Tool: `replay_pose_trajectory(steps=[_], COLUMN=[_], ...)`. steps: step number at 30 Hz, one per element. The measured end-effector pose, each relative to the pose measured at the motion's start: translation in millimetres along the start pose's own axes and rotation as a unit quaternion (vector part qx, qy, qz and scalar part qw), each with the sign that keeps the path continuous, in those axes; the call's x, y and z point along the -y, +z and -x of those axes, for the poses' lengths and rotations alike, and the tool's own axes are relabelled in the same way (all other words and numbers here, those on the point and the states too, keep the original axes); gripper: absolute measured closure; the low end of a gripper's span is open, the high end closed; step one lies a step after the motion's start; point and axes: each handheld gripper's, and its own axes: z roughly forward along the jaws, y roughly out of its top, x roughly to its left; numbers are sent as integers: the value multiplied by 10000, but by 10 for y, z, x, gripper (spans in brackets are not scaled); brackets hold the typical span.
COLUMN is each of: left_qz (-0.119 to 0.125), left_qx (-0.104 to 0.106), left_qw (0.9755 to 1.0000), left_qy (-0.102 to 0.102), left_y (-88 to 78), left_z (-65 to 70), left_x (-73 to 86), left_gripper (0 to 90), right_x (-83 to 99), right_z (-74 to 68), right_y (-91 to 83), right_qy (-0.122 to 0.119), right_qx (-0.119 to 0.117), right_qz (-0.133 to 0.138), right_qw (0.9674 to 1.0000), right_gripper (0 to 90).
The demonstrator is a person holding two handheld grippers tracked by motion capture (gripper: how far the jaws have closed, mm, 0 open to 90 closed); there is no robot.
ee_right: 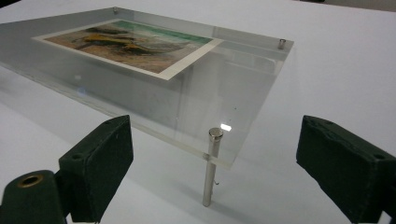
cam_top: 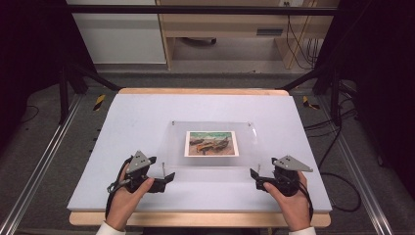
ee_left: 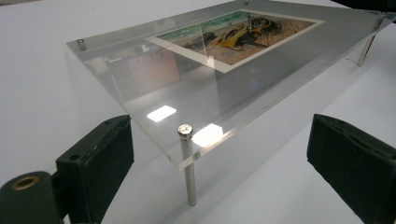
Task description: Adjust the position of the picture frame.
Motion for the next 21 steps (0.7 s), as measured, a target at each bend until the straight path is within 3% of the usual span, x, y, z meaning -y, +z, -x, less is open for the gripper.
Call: replay_pose_trajectory(steps=[12, 19, 21], left_qz=[-101, -200, -272], left_qx=[67, 80, -3], left_qw=[9999, 9997, 9996], left_qy=[-55, -141, -108], left_y=[16, 128, 162], left_z=[-59, -103, -125], left_x=[-176, -319, -360], left_gripper=[65, 65, 67], right_x=[-178, -388, -429], right_z=[2, 42, 40], right_y=[23, 127, 175], right_qy=[17, 12, 44], right_qx=[43, -44, -94], right_qz=[-85, -318, -409], right_qw=[10000, 9995, 9991], right_gripper=[154, 154, 153])
